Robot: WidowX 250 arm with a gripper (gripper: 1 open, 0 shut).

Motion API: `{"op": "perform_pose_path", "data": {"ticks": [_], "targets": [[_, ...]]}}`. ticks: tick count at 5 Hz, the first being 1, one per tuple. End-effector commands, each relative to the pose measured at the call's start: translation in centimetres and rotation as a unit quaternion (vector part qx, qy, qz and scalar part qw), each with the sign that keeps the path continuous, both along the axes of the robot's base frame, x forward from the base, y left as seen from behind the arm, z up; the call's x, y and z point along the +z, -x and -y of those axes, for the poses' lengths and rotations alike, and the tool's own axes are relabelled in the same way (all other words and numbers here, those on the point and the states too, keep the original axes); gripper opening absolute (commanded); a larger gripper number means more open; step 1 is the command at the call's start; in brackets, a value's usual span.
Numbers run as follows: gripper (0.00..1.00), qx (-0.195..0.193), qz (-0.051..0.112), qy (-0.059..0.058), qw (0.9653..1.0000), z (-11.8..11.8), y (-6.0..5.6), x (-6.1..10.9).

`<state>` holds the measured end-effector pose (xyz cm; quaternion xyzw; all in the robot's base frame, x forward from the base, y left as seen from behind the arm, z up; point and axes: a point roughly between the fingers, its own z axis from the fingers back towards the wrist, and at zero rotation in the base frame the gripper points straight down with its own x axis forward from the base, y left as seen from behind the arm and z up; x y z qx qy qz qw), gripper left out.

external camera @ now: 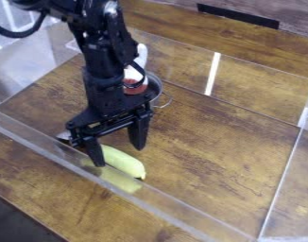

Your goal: Move the green spoon to the right

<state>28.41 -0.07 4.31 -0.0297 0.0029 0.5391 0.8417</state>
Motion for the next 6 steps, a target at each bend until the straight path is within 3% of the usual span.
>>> {"op": "perform_pose_path", "data": {"ticks": [1, 3, 6], "targets": [[1.0, 0.059, 0.018, -0.002, 0.9981, -1.1, -0.4, -0.3], [1.0, 0.1, 0.036, -0.021, 0.9941, -1.9, -0.6, -1.6], [1.0, 0.11, 0.056, -0.059, 0.9906, -2.3, -0.6, -1.4]]}}
